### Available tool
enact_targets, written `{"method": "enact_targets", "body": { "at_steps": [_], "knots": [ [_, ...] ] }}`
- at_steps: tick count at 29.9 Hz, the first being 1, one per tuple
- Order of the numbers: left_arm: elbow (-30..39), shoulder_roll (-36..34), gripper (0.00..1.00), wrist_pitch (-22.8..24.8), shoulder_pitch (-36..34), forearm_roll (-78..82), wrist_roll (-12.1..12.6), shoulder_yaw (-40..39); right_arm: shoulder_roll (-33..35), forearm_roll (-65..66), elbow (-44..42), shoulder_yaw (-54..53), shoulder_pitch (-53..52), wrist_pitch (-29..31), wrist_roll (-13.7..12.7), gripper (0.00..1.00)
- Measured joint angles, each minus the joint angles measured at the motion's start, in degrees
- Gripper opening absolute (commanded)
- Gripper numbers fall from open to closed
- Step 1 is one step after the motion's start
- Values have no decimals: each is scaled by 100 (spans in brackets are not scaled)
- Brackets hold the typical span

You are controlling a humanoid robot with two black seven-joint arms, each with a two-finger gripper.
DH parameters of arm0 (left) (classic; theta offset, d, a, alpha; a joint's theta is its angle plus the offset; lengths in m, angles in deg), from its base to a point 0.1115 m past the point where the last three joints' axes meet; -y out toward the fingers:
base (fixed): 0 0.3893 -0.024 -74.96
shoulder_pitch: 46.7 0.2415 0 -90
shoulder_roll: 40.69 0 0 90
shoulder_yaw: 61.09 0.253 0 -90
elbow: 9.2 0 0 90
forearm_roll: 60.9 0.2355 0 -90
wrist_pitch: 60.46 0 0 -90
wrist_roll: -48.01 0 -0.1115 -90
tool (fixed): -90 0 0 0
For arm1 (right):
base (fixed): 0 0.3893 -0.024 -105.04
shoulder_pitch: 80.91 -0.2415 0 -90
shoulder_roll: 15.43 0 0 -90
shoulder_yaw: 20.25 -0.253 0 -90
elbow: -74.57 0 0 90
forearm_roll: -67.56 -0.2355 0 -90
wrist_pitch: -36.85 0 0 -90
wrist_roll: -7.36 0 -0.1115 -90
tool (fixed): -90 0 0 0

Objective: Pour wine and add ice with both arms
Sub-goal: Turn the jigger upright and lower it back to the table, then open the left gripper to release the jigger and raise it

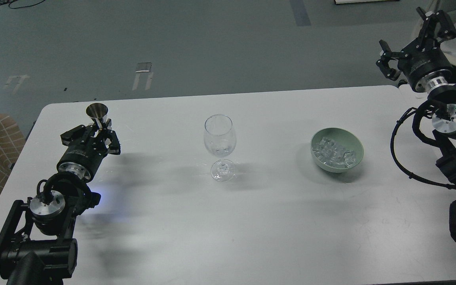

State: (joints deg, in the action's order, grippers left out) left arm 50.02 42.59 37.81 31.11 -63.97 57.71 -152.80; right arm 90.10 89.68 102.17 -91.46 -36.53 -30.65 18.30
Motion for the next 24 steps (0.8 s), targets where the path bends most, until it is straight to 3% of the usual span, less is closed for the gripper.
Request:
{"method": "enact_targets", "body": {
  "at_steps": [5, 16, 24],
  "knots": [
    [-356, -1, 0, 178, 6, -121, -30, 4, 3, 10, 0, 19, 12, -2, -3, 100],
    [-681, -14, 16, 186, -35, -148, -62, 9, -14, 12, 0, 29, 3, -18, -4, 100],
    [-683, -22, 34, 132, -84, -150, -128, 9, -6, 12, 0, 29, 14, -18, -4, 100]
  ]
}}
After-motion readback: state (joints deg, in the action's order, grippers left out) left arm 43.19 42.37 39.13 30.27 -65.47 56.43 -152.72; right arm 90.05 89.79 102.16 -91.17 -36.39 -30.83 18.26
